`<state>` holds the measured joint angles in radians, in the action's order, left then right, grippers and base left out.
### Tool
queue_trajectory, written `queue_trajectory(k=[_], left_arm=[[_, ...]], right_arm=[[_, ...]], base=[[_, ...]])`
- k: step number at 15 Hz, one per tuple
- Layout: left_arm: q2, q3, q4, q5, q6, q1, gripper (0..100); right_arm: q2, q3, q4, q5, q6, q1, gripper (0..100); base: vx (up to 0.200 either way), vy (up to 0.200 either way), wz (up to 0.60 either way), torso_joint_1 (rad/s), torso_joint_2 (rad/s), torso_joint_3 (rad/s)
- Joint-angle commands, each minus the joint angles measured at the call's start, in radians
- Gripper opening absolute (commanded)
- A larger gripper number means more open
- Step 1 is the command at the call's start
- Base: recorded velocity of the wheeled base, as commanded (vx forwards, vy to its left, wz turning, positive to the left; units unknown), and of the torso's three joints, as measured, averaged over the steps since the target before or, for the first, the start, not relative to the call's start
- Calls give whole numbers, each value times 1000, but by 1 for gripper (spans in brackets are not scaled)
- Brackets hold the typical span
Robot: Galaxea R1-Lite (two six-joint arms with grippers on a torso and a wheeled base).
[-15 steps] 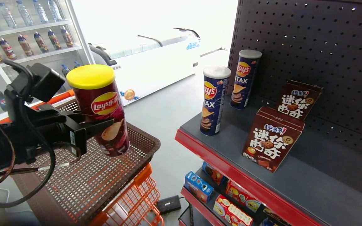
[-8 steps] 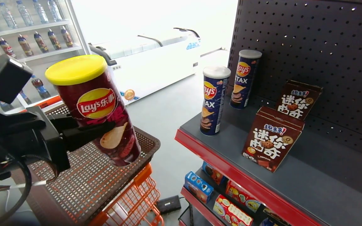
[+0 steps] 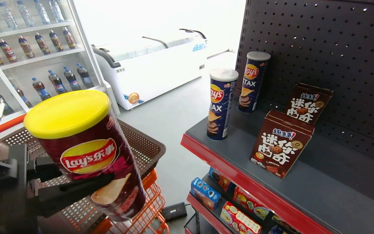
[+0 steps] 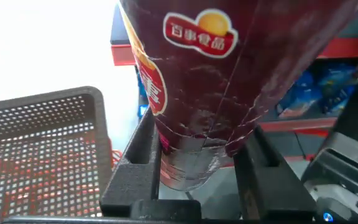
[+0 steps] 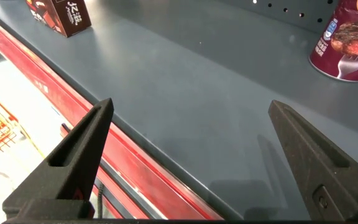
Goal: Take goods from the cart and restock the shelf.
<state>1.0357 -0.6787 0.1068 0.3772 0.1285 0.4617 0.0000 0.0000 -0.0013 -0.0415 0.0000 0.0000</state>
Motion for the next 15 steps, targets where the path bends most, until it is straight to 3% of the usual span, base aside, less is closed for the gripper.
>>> queue_trajectory(k=[1,10,15], left_arm=[[-39,25,1,0,0,31,0],[-72,31,-1,32,0,51,0],[-72,39,-1,32,0,51,0]], right_arm=[[2,0,0,0,0,0,100],[2,0,0,0,0,0,100],[2,0,0,2,0,0,100]], base=[[0,0,0,0,0,0],[0,0,0,0,0,0],[0,0,-600,-1,0,2]])
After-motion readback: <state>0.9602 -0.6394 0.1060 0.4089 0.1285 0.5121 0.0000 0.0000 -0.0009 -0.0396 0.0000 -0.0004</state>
